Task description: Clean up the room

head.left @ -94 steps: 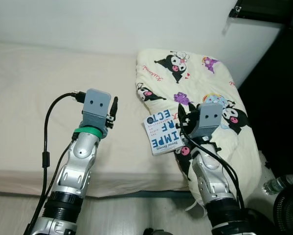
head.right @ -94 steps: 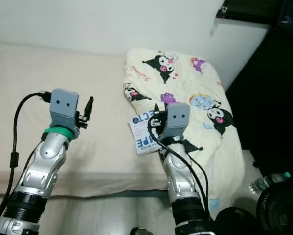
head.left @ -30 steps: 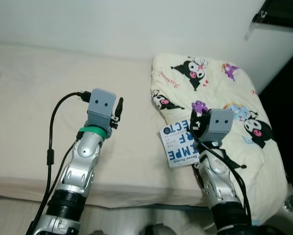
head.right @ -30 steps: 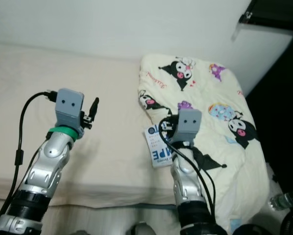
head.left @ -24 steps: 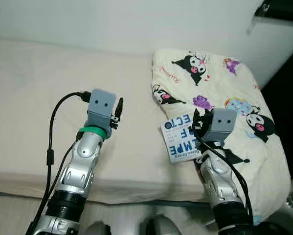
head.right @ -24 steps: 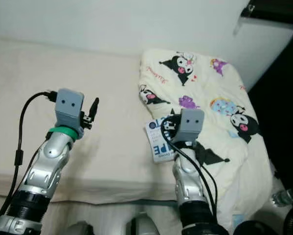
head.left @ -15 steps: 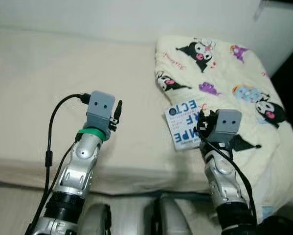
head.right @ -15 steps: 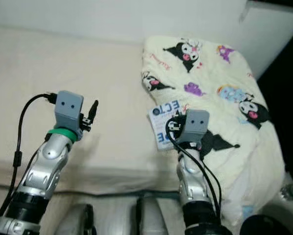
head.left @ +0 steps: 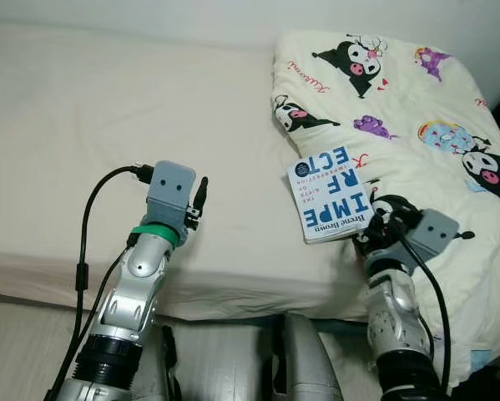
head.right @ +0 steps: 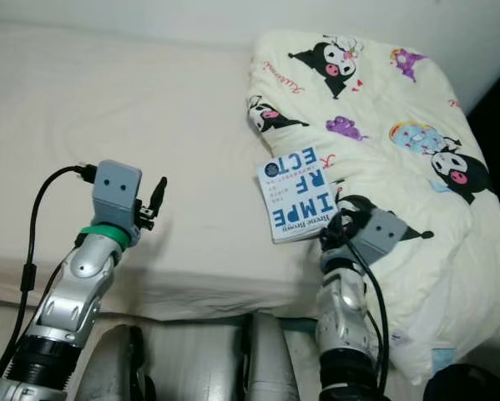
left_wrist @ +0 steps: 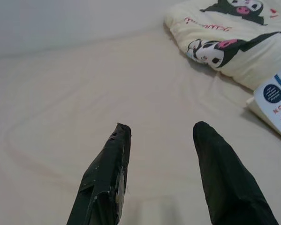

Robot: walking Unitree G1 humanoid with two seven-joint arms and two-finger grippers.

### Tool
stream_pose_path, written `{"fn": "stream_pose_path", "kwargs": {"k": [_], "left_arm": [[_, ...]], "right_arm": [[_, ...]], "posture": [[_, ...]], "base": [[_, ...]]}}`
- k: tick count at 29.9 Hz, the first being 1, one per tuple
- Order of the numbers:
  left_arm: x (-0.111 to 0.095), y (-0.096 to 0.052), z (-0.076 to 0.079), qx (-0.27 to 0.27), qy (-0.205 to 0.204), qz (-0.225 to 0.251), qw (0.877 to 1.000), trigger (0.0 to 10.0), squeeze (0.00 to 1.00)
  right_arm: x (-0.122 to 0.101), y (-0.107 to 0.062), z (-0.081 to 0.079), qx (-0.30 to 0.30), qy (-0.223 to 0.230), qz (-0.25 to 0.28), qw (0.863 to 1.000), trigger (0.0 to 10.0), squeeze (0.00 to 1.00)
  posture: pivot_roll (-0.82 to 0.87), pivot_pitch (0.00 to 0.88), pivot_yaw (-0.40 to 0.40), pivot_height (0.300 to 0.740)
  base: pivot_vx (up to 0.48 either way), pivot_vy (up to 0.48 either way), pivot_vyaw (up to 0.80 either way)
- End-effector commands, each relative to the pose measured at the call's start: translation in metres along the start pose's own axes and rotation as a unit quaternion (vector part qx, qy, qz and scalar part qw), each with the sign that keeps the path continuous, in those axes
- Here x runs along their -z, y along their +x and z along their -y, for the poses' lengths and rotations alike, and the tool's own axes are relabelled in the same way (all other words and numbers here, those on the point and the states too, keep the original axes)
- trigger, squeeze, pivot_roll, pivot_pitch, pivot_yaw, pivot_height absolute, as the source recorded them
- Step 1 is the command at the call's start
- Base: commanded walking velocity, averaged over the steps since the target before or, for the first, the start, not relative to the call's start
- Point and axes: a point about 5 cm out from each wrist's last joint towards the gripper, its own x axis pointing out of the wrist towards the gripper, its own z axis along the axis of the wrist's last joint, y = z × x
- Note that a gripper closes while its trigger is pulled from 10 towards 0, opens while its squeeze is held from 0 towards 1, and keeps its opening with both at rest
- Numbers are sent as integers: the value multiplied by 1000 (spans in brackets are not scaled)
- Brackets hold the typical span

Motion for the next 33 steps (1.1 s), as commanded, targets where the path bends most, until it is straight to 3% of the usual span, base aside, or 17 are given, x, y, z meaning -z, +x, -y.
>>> {"fn": "stream_pose_path", "kwargs": {"k": [1,2,3,4,12,21,22,33], "left_arm": [[5,-3,1,5,4,-12,1000,10000,0],[4,-5,0,7,6,-14,1000,10000,0],[4,-5,0,7,6,-14,1000,10000,0],[4,-6,-1,8,8,-15,1000,10000,0],[3,-11,-7,4,16,-20,1000,10000,0],[3,-17,-11,7,23,-27,999,10000,0],[2,-19,-13,8,27,-30,999,10000,0],[-2,-26,-21,6,39,-42,998,10000,0]], "right_arm": [[13,-4,12,27,26,-33,999,10000,0],[20,-4,15,20,51,-55,997,10000,741],[20,-4,15,20,51,-55,997,10000,741],[27,-4,13,-10,74,-77,994,10000,1000],[45,-11,12,-64,99,-123,985,10000,1000],[50,-13,18,-76,90,-135,984,10000,1000],[45,-10,25,-63,80,-126,987,10000,0],[7,14,44,-36,74,-60,995,10000,0]], "posture": [[-41,172,24,605],[-28,193,30,605],[-28,193,30,605],[-22,200,31,605],[8,233,41,605],[27,257,59,605],[54,296,87,605],[94,340,112,605]], "base": [[0,0,0],[0,0,0],[0,0,0],[0,0,0],[0,0,0],[0,0,0],[0,0,0],[0,0,0]]}}
